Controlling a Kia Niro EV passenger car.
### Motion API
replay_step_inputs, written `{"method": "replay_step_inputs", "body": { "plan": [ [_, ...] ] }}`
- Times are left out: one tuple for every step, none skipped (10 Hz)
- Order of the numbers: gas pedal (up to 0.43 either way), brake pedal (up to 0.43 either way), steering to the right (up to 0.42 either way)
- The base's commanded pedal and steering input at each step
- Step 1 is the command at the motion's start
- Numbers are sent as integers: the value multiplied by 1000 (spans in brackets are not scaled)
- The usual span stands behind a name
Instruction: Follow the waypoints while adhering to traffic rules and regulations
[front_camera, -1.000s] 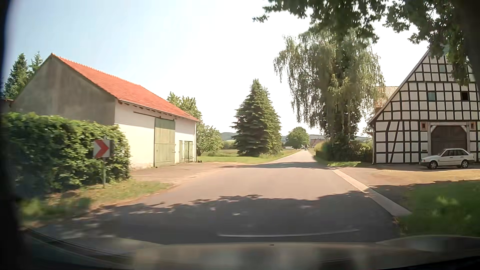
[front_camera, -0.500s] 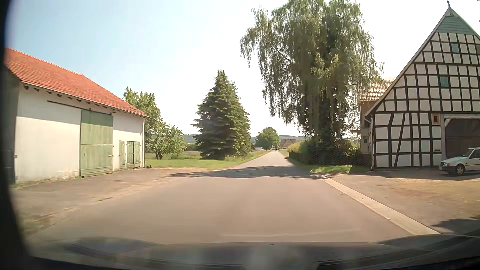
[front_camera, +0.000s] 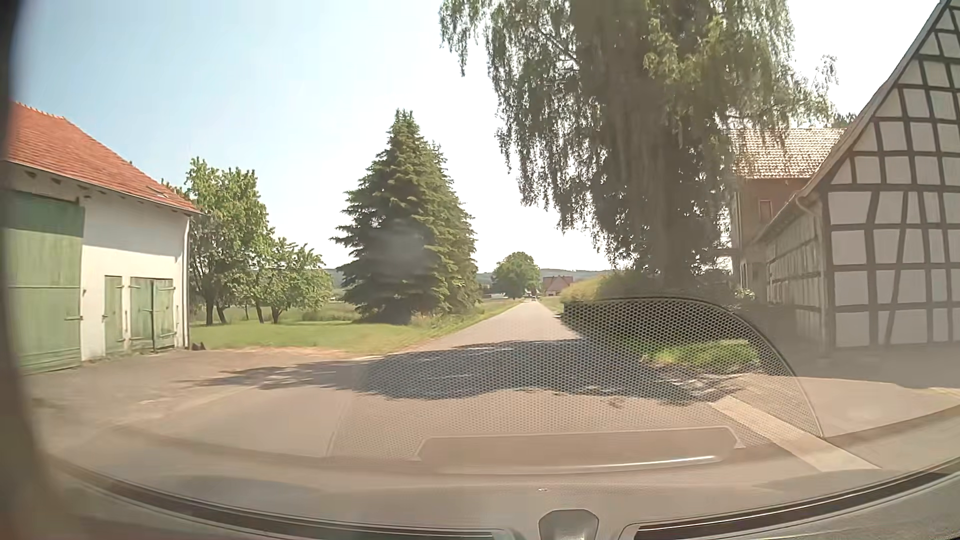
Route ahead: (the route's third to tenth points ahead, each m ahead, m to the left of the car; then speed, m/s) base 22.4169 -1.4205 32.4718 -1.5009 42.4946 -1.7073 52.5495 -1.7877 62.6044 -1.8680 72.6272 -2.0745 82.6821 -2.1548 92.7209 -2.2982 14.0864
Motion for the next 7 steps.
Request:
{"method": "replay_step_inputs", "body": {
  "plan": [
    [370, 6, 6],
    [378, 6, 6],
    [378, 6, 6],
    [378, 6, 8],
    [378, 6, 10],
    [378, 6, 10],
    [378, 6, 10]
  ]
}}
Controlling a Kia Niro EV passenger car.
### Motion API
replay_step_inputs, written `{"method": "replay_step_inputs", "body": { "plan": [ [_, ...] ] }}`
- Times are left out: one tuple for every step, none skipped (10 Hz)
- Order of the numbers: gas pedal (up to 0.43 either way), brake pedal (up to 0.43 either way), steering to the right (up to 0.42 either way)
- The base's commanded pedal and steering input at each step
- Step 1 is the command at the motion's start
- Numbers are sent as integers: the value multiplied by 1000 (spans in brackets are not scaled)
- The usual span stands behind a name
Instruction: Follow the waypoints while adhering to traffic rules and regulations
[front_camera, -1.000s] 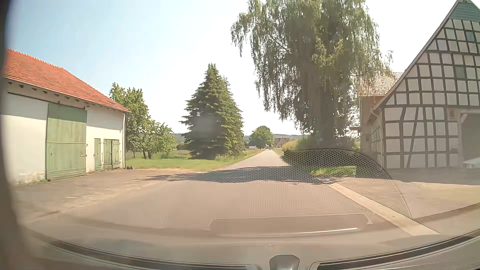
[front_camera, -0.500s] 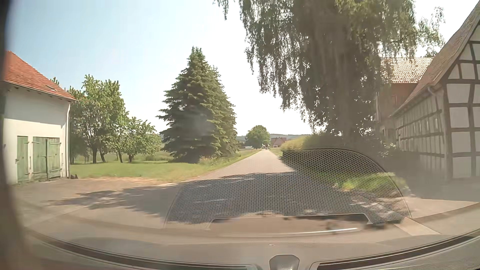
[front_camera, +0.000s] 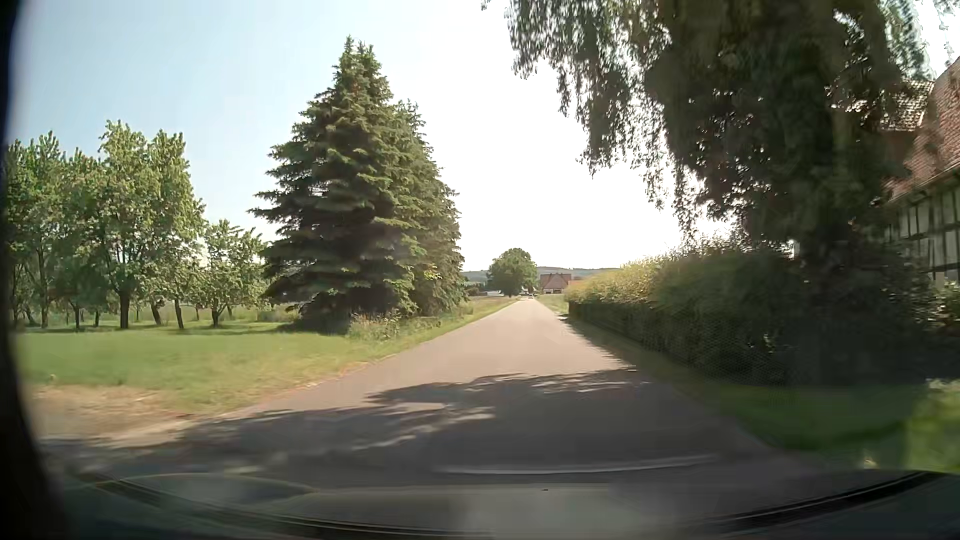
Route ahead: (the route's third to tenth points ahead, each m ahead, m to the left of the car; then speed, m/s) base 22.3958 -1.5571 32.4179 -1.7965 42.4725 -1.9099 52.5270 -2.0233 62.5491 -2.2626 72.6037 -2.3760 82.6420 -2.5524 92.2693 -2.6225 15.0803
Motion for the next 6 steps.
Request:
{"method": "replay_step_inputs", "body": {
  "plan": [
    [378, 6, 10],
    [378, 6, 10],
    [378, 6, 10],
    [378, 6, 10],
    [378, 6, 10],
    [378, 6, 10]
  ]
}}
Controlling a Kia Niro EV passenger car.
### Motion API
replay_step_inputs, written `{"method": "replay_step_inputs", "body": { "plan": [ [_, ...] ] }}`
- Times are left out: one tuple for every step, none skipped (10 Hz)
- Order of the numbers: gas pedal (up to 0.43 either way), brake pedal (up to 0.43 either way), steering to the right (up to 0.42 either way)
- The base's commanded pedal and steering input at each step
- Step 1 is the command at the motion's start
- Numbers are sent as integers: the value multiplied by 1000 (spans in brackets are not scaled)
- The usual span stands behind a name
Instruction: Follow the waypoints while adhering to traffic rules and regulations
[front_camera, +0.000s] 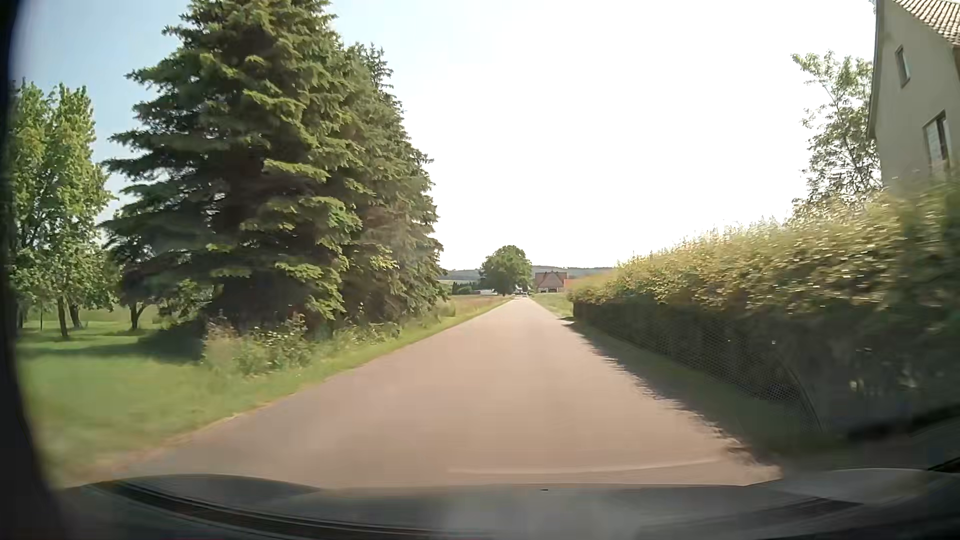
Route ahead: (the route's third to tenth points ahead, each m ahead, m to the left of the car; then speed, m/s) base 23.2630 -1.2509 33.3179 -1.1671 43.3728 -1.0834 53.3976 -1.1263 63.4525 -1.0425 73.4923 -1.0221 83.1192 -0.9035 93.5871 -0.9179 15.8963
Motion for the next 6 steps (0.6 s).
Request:
{"method": "replay_step_inputs", "body": {
  "plan": [
    [378, 6, 10],
    [378, 6, 10],
    [378, 6, 10],
    [378, 6, 10],
    [378, 6, 10],
    [378, 6, 10]
  ]
}}
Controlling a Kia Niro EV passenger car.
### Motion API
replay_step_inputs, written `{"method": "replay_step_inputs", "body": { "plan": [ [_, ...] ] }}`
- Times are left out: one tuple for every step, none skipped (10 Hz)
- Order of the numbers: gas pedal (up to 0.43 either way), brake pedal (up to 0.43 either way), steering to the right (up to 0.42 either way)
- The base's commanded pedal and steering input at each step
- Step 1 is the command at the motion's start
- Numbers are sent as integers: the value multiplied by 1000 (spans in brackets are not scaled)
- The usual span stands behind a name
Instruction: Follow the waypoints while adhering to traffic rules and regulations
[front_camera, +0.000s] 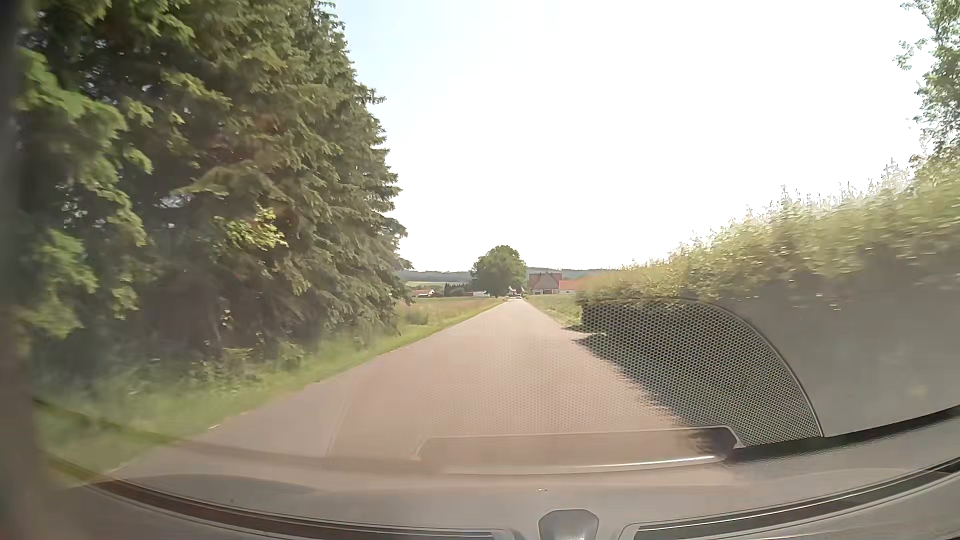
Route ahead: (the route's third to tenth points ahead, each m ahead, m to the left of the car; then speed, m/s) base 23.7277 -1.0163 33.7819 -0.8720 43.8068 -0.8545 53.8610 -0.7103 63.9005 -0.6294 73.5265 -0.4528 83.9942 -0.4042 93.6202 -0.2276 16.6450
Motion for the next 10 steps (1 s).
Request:
{"method": "replay_step_inputs", "body": {
  "plan": [
    [378, 6, 9],
    [378, 6, 6],
    [378, 6, 6],
    [378, 6, 5],
    [378, 6, 5],
    [378, 6, 5],
    [378, 6, 6],
    [378, 6, 5],
    [378, 6, 5],
    [378, 6, 5]
  ]
}}
